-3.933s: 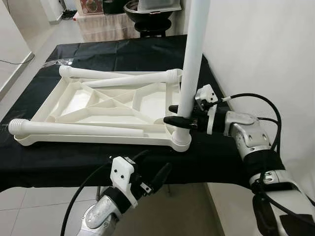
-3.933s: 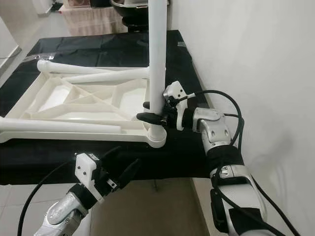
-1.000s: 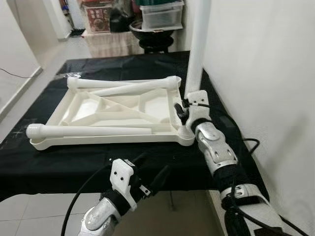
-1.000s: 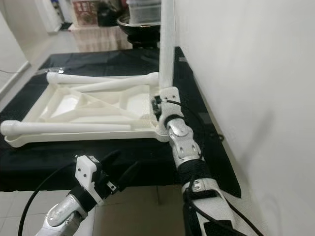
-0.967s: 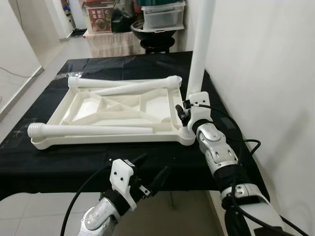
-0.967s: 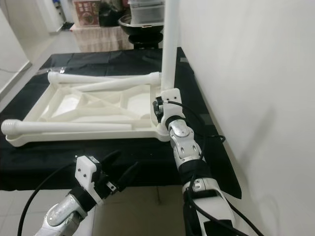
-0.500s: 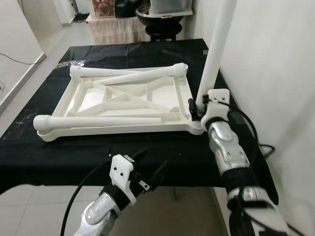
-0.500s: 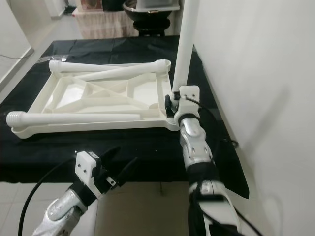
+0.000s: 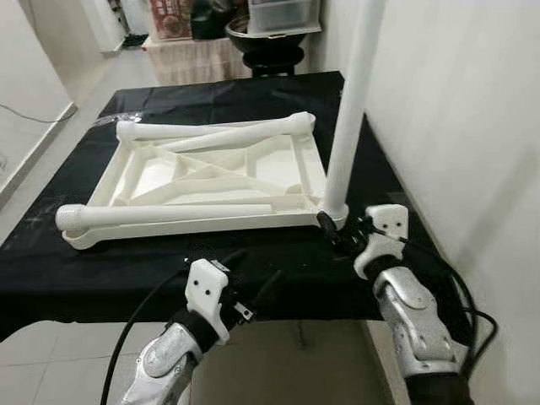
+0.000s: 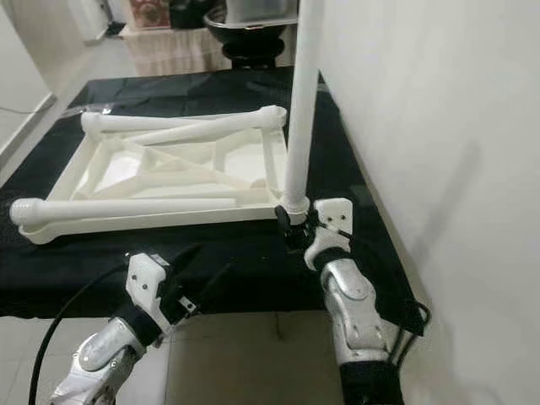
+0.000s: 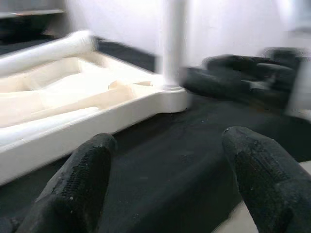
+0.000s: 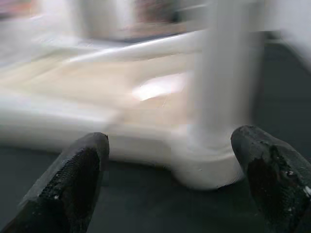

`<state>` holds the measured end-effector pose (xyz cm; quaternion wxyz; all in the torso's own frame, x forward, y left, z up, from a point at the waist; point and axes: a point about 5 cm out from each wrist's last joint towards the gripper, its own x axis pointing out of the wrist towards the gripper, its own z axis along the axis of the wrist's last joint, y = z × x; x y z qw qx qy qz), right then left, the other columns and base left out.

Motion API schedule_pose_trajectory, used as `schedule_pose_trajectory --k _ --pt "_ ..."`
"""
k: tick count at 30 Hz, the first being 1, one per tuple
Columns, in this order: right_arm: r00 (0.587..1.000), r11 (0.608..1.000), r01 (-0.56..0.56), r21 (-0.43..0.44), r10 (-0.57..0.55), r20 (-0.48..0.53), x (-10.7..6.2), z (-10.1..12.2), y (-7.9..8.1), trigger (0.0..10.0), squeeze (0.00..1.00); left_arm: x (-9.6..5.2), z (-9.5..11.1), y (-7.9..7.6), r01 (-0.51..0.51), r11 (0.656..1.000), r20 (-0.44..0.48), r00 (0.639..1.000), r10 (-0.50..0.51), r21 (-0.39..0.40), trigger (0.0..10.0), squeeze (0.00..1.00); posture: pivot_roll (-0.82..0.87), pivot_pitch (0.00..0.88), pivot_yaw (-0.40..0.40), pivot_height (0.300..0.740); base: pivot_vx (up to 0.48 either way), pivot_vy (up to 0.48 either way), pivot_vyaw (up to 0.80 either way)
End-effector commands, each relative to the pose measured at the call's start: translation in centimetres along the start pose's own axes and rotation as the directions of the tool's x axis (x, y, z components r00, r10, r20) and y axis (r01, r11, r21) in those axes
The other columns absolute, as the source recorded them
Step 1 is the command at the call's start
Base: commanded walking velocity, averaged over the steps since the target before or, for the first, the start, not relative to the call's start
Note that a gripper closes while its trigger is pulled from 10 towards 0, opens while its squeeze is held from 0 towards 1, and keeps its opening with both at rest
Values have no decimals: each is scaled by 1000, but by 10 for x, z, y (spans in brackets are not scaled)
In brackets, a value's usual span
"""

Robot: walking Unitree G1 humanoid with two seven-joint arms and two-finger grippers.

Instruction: Building children table

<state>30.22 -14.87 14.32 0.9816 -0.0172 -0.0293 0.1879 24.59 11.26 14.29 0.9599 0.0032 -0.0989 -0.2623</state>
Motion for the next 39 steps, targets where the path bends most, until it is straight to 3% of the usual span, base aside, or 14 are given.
schedule_pose_trajectory --k 1,4,6,7,11,18,21,25,27,30,38,39 --pt "995 995 -97 13 98 -13 -2 -3 16 10000 0 -2 5 13 -74 995 -14 997 76 73 10000 0 11 127 65 740 0 0 0" --pt "996 996 -88 5 88 -35 -10 -10 20 10000 0 -3 9 26 -161 971 -14 986 166 175 10000 0 14 126 67 740 0 0 0" --pt "997 998 -67 9 67 -43 -14 -12 19 10000 0 -5 11 31 -197 959 -14 979 205 205 10000 0 15 127 67 740 0 0 0" --pt "998 999 -40 19 40 -48 -16 -15 18 10000 0 -7 7 35 -235 950 -58 966 252 207 10000 0 13 126 68 740 0 0 0" --pt "998 999 20 45 -18 -54 -19 -16 13 10000 0 -9 -8 33 -195 962 -163 960 227 192 10000 0 2 122 70 740 0 0 0" --pt "998 998 37 48 -34 -53 -20 -15 10 10000 0 -3 -15 17 -103 967 -172 974 145 232 10000 0 -7 117 76 740 0 0 0" --pt "998 998 37 48 -34 -53 -20 -15 10 10000 0 -3 -15 17 -103 967 -172 974 145 232 10000 0 -7 117 76 740 0 0 0" --pt "997 997 58 45 -56 -44 -18 -14 0 10000 0 0 -15 7 -46 986 -183 980 76 162 10000 0 -4 105 79 740 0 0 0" --pt "998 998 59 31 -58 -34 -14 -11 -4 10000 0 1 -14 1 -12 992 -176 984 34 126 10000 0 -4 100 82 740 0 0 0" --pt "1000 1000 -20 -22 21 23 11 8 -17 10000 0 3 -12 -13 91 994 -153 985 -80 64 10000 0 1 97 80 740 0 0 0" --pt "996 994 -72 -82 76 38 34 30 -41 10000 0 0 -9 -19 136 990 -117 985 -130 40 10000 0 31 112 72 740 0 0 0" --pt "994 991 -90 -98 95 53 41 46 -56 10000 0 -3 -7 -21 143 989 -100 985 -141 21 10000 0 44 127 68 740 0 0 0"
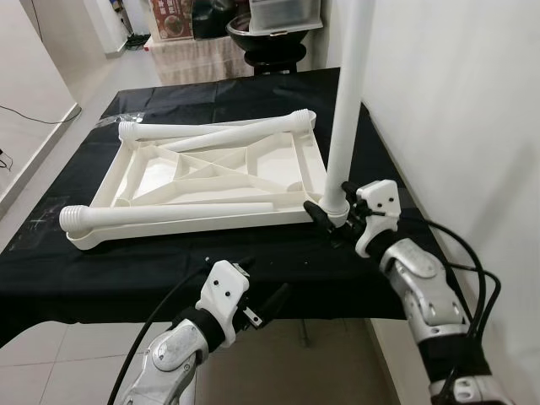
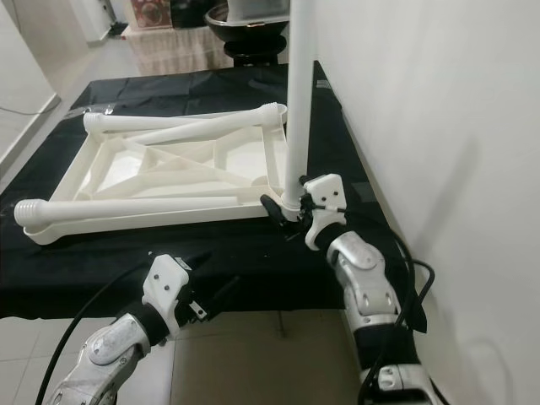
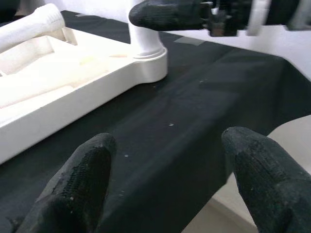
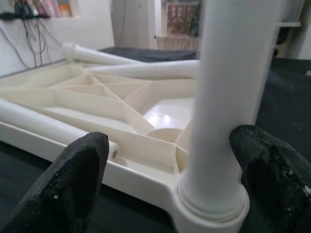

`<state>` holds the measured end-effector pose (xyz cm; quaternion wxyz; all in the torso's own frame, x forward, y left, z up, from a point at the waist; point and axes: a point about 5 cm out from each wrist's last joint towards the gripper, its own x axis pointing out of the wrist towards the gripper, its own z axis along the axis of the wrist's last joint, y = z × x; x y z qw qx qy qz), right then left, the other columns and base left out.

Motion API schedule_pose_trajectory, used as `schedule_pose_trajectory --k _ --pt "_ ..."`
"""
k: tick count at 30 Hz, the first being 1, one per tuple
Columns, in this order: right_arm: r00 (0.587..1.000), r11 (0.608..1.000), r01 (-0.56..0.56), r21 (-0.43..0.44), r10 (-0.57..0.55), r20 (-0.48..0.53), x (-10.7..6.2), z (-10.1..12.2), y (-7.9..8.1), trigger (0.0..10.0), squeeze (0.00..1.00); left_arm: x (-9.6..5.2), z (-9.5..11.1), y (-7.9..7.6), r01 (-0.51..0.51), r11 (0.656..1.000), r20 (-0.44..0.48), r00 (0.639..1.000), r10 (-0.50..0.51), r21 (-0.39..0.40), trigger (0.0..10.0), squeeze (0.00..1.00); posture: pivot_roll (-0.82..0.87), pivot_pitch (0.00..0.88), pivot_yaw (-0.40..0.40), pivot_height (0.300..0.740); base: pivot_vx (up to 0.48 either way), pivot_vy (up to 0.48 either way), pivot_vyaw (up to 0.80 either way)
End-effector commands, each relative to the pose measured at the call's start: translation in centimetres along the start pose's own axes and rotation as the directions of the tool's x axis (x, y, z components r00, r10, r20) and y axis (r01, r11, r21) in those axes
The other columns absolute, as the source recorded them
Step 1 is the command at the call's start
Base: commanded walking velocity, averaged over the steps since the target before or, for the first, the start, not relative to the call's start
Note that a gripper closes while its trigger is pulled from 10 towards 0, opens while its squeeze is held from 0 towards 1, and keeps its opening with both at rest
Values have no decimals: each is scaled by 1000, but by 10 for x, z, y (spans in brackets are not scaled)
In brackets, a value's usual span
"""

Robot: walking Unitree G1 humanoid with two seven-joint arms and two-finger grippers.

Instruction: Building children table

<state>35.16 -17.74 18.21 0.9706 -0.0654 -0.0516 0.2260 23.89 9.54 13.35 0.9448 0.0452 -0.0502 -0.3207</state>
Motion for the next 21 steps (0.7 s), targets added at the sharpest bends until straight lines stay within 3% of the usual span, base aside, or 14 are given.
schedule_pose_trajectory --k 1,2,8,13,17,19,21 --pt "999 1000 -10 4 10 31 4 10 -11 10000 0 -4 2 -3 15 1000 16 1000 -14 -14 10000 0 44 127 68 740 0 0 0" --pt "998 999 -43 -11 44 43 7 20 -19 10000 0 -7 3 -4 18 1000 25 1000 -17 -25 10000 0 49 136 67 740 0 0 0" --pt "993 993 -105 -60 108 56 16 37 -29 10000 0 -12 7 -7 37 998 36 999 -35 -41 10000 0 70 157 62 740 0 0 0" --pt "987 989 -142 -48 146 68 22 45 -35 10000 0 -16 8 -10 45 998 40 998 -43 -50 10000 0 84 170 61 740 0 0 0" --pt "957 959 -279 -50 282 63 26 48 -27 10000 0 -18 9 -11 49 997 45 998 -46 -59 10000 0 91 179 60 740 0 0 0" --pt "957 959 -279 -50 282 63 26 48 -27 10000 0 -18 9 -11 49 997 45 998 -46 -59 10000 0 91 179 60 740 0 0 0" --pt "924 923 -377 -77 381 31 30 49 -21 10000 0 -19 11 -12 51 997 50 998 -47 -64 10000 0 101 189 55 740 0 0 0"
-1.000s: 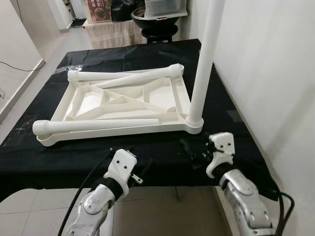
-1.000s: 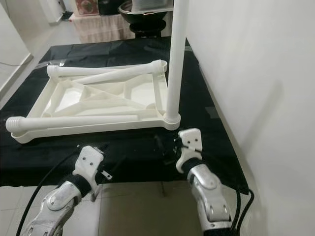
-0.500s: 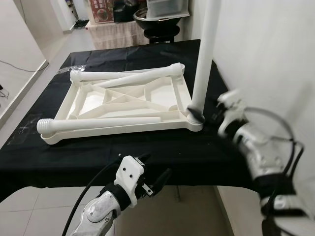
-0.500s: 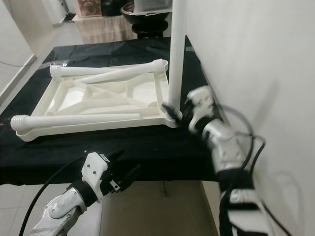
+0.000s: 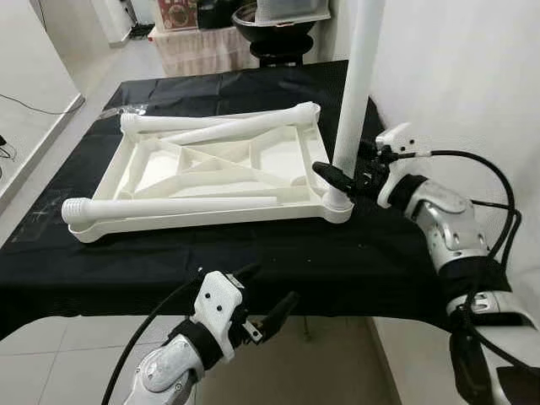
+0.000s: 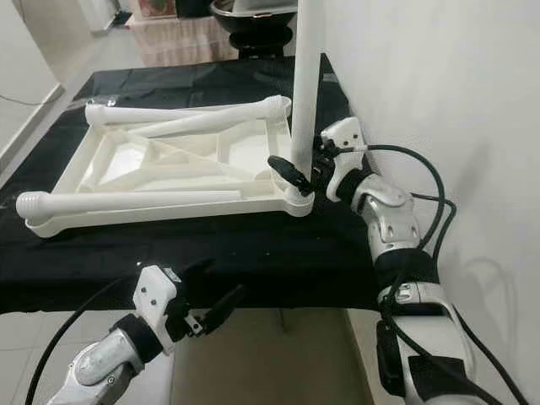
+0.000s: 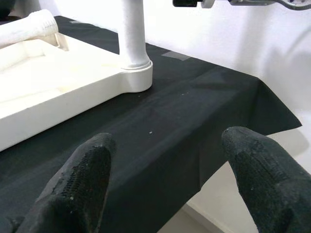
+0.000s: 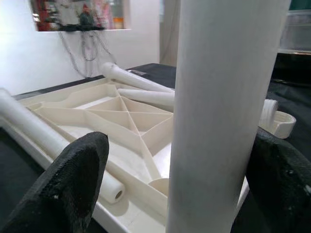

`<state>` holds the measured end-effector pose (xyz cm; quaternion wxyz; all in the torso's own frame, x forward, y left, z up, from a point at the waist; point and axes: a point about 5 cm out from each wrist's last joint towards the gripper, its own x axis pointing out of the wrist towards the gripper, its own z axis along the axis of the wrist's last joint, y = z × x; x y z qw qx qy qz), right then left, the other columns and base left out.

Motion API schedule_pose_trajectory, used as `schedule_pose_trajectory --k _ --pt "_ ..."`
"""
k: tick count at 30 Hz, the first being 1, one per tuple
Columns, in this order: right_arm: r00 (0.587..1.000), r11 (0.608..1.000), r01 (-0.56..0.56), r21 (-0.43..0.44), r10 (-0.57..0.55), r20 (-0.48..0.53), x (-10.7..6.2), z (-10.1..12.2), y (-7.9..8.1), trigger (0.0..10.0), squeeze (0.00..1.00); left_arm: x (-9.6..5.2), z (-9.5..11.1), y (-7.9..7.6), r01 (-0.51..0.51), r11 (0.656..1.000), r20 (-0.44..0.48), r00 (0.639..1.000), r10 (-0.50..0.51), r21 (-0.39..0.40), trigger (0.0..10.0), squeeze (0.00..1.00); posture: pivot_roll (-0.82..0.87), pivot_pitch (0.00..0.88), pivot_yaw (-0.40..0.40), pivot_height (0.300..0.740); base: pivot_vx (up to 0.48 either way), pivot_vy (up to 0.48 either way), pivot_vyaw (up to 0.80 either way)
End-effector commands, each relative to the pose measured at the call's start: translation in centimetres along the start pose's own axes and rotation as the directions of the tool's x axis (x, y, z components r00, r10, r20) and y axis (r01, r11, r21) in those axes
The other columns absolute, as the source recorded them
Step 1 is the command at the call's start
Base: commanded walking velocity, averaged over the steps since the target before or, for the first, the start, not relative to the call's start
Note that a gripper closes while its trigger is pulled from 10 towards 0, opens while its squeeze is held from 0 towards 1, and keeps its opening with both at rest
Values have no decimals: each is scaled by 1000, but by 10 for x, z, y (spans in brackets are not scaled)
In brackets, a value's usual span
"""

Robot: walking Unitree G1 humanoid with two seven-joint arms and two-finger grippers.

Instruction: Building children table

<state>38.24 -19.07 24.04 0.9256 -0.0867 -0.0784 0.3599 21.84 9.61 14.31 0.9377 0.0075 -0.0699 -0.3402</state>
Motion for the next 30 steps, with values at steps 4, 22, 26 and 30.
schedule_pose_trajectory --k 4,22,26,30 --pt "986 986 -162 -25 161 -35 11 -2 13 9490 0 -5 0 -3 11 1000 -12 1000 -11 -9 10000 0 107 194 53 740 0 0 0" --pt "980 976 -169 -135 152 -132 -19 9 -14 0 0 -8 5 -9 -20 998 8 1000 20 -55 10000 0 40 235 35 740 0 0 0" --pt "988 995 54 -84 -65 -142 -38 -9 -8 0 0 -8 4 -7 -24 998 8 1000 25 -58 10000 0 19 230 22 740 0 0 0" --pt "855 883 469 -29 -462 -236 -54 -57 49 0 0 -7 3 -3 -34 998 7 999 34 -55 10000 0 8 229 60 740 0 0 0"
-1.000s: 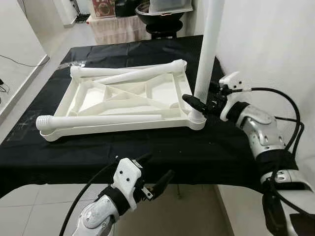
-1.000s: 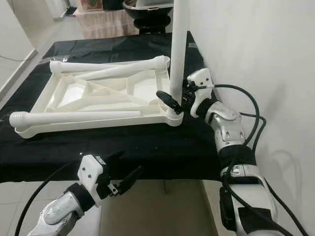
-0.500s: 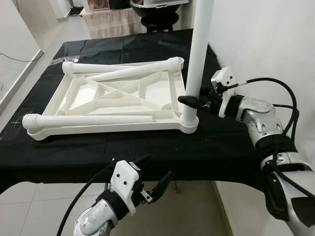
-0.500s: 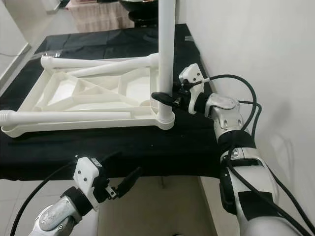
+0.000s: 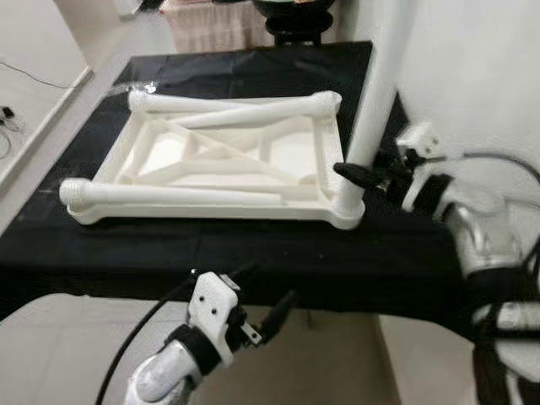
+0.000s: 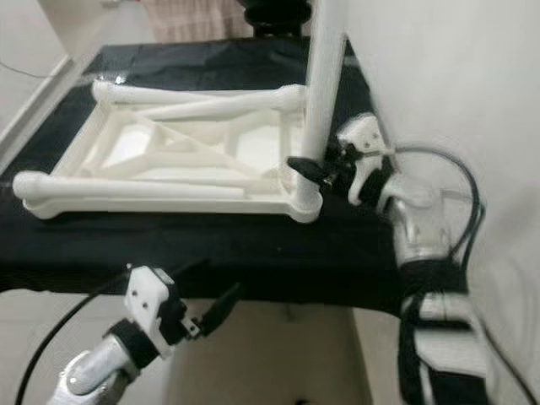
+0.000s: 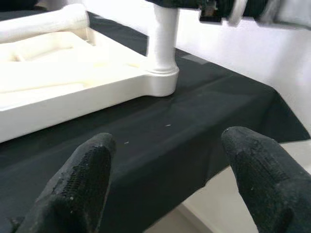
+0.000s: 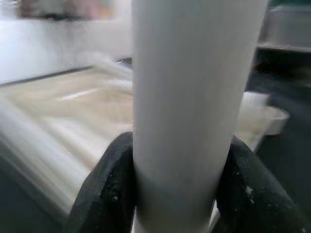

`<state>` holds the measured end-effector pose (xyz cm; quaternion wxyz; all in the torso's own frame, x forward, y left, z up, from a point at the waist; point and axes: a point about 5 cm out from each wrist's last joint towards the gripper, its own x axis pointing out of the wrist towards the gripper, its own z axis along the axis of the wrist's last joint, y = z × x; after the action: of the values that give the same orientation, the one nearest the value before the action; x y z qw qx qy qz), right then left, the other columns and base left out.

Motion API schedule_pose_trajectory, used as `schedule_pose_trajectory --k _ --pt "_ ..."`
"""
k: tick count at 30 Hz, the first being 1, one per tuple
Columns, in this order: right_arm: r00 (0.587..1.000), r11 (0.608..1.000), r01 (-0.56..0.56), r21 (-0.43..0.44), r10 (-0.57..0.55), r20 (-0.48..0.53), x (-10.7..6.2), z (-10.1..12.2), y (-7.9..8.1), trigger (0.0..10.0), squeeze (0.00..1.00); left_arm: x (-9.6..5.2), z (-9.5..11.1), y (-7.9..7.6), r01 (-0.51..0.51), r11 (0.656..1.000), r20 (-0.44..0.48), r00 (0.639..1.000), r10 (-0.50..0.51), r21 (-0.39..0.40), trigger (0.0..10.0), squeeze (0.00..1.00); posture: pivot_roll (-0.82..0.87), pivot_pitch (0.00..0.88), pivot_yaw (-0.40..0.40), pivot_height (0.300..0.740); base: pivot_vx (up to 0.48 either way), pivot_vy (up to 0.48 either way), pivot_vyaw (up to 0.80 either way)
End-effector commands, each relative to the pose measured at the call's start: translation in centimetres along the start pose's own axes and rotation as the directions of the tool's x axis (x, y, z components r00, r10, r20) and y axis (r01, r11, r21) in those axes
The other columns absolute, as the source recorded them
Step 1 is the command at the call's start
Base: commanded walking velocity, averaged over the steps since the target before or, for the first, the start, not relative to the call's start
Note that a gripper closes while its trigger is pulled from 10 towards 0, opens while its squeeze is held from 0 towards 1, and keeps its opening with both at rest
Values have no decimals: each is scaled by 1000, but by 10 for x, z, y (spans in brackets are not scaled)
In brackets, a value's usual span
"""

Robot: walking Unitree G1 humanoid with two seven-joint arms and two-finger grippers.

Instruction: Building children table

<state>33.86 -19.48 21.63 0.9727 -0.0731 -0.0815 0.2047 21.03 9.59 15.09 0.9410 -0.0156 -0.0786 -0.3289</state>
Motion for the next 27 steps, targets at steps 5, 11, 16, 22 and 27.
schedule_pose_trajectory --k 5,11,16,22,27 --pt "928 962 270 30 -252 -275 -18 -63 64 0 0 4 -8 10 -30 999 -25 999 29 -15 10000 0 3 185 59 740 0 0 0" --pt "949 975 219 23 -208 -235 22 -60 63 0 0 9 -12 17 -70 997 -21 997 70 -31 10000 0 18 155 52 740 0 0 0" --pt "977 989 136 52 -125 -175 38 -35 57 10000 1000 10 -15 22 -84 996 -25 996 83 -29 10000 0 32 138 54 740 0 0 0" --pt "997 994 -58 88 62 -52 45 -8 49 10000 1000 12 -17 21 -79 996 -22 997 79 -38 10000 0 42 130 50 740 0 0 0" --pt "947 946 -322 -37 320 -36 50 7 33 10000 0 14 -18 19 -82 996 -19 997 81 -42 10000 0 51 122 40 740 0 0 0"
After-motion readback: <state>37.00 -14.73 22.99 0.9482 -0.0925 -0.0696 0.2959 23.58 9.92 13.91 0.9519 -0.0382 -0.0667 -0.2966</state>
